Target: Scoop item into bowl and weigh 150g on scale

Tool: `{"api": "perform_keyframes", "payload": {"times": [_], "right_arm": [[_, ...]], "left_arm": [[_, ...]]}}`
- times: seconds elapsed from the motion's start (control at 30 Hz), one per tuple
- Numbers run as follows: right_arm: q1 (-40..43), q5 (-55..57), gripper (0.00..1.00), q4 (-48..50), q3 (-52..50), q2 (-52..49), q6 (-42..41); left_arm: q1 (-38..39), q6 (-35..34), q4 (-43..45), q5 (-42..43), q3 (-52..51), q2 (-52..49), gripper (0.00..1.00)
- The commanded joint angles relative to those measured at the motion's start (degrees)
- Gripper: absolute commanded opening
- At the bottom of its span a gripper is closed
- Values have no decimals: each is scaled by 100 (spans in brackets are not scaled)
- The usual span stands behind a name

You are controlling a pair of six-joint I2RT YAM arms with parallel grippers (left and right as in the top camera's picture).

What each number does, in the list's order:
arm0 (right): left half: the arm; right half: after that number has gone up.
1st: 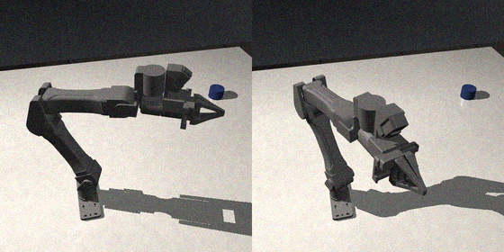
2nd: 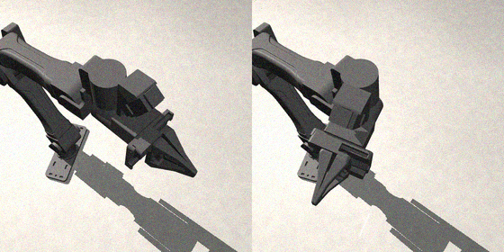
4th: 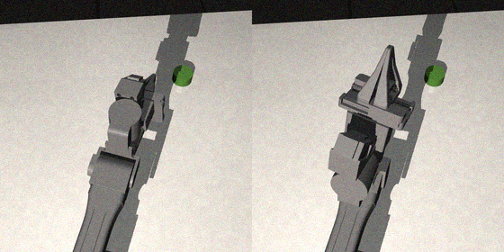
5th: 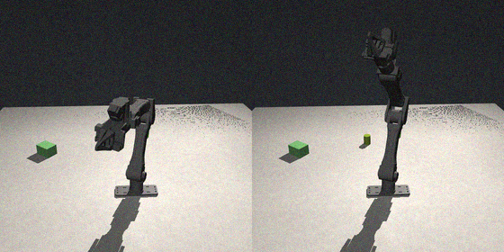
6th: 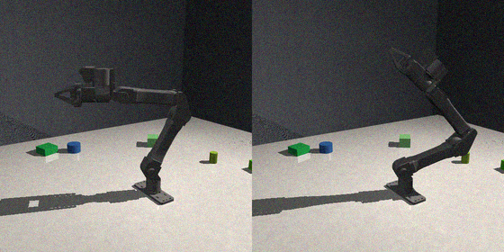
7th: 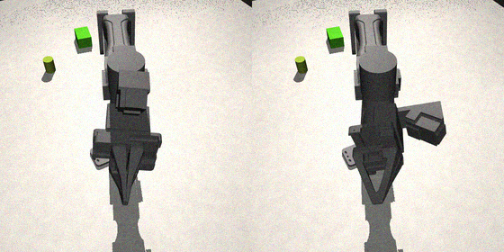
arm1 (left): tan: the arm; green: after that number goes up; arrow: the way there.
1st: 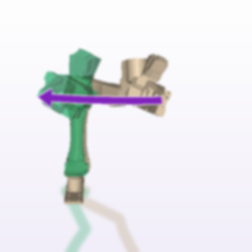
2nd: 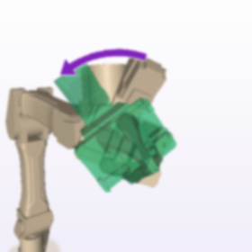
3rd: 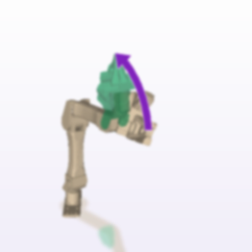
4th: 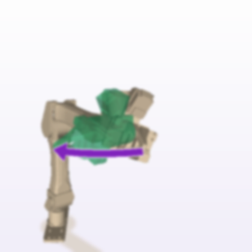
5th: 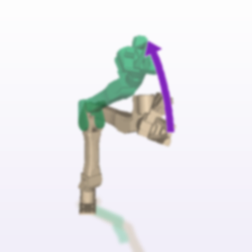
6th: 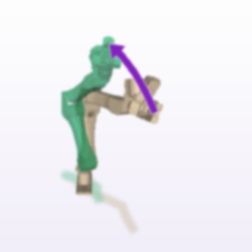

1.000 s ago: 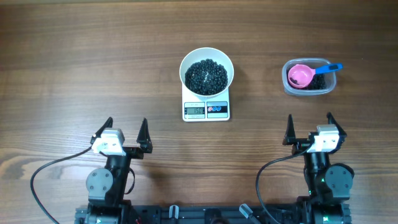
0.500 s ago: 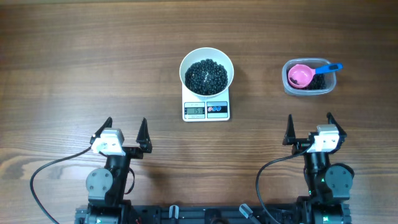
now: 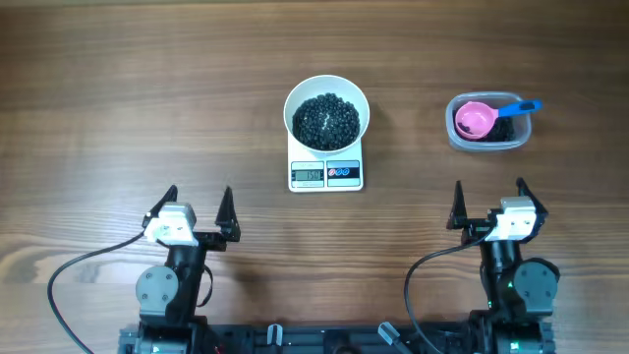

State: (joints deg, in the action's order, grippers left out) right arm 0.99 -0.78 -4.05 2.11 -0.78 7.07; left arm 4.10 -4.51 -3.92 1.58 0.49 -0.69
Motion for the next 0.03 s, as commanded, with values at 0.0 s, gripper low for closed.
{"api": "perform_keyframes", "payload": {"times": [0.0], "right_arm": [[-24, 79, 100, 22, 7, 57, -107]], "left_arm": [[-37, 109, -44, 68, -17, 52, 100]]}}
